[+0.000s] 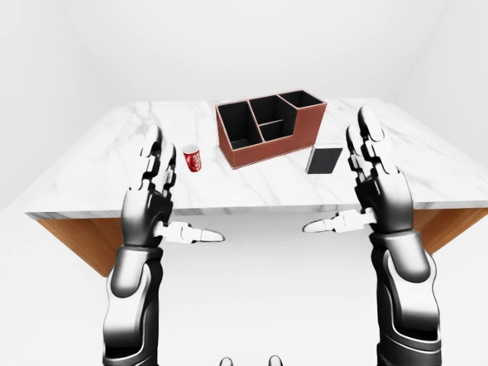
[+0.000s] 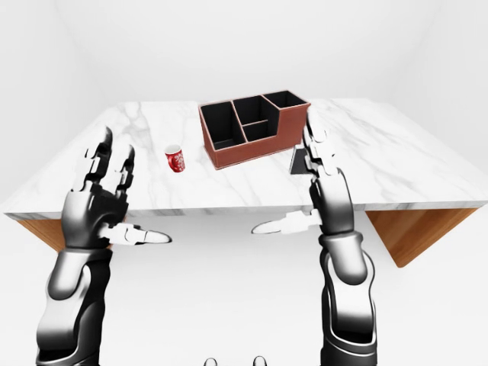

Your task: Pick up the book and place it in the left compartment of the caddy.

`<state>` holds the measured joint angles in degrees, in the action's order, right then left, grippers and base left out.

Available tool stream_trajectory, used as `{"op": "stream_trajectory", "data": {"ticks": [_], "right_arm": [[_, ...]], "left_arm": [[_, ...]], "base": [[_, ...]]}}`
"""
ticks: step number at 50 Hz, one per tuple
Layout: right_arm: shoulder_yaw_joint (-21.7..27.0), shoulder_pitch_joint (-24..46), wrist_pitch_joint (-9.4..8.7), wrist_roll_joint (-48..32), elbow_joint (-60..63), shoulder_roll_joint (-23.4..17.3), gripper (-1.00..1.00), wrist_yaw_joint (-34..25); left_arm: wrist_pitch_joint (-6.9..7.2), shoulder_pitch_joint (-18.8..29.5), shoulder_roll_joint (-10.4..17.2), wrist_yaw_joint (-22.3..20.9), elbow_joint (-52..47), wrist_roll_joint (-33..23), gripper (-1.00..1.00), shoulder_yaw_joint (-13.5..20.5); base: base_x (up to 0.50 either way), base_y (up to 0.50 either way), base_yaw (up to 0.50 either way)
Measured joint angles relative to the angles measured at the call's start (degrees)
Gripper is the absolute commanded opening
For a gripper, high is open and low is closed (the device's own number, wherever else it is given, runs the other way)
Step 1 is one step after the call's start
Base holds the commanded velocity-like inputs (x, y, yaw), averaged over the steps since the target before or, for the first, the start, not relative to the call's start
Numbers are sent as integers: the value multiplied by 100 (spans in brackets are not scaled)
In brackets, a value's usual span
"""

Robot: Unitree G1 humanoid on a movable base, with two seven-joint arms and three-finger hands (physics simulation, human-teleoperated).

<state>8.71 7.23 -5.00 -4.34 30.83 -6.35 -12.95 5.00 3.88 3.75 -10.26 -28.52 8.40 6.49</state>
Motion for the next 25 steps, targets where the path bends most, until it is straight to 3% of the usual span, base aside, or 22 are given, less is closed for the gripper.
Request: {"op": "stream_trajectory", "data": {"ticks": [12, 17, 25], "right_arm": [[145, 188, 0, 129, 450, -95, 100, 110], [174, 174, 0, 45, 513, -165, 100, 73], [246, 190, 0, 92, 640, -155, 100, 74]], "left_arm": [[0, 211, 124, 136, -499, 218, 100, 217], [0, 257, 116, 165, -601, 260, 100, 228], [0, 323, 174, 199, -633, 272, 100, 270]], "base": [[0, 0, 0], [0, 48, 0], [0, 0, 0]]}}
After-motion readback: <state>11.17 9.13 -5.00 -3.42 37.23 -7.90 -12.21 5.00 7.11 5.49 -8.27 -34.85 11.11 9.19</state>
